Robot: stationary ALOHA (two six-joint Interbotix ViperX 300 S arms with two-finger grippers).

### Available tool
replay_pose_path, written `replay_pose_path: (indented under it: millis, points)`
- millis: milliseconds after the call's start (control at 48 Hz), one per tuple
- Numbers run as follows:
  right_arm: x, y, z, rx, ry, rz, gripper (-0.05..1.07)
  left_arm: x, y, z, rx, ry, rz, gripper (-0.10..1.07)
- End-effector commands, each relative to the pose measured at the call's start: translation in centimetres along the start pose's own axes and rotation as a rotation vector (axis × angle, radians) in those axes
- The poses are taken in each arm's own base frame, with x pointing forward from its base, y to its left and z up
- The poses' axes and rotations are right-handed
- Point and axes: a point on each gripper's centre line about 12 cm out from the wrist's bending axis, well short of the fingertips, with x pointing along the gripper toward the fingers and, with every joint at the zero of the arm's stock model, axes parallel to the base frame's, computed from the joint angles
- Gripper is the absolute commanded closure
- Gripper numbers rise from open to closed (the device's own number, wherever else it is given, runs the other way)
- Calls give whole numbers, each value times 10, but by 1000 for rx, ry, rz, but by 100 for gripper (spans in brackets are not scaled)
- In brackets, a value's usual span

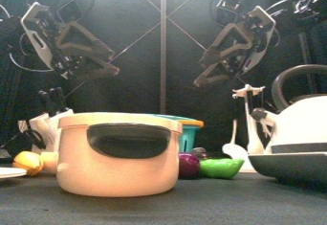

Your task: Pick up eggplant and place into pot

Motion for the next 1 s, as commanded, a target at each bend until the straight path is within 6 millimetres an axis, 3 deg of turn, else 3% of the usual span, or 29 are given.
replay_pose_path:
  millis: [0, 667, 979]
  points:
    - [-2, 2, 9, 5, -29, 6, 1, 2, -1, 8, 0, -26, -4, 13]
    - [5, 3, 13, 10, -29, 9, 1, -4, -1, 3, -1, -16, -5, 13]
    - [30, 2, -5, 18, 70, -5, 1, -11, 2, -13, -20, 47, 12, 13]
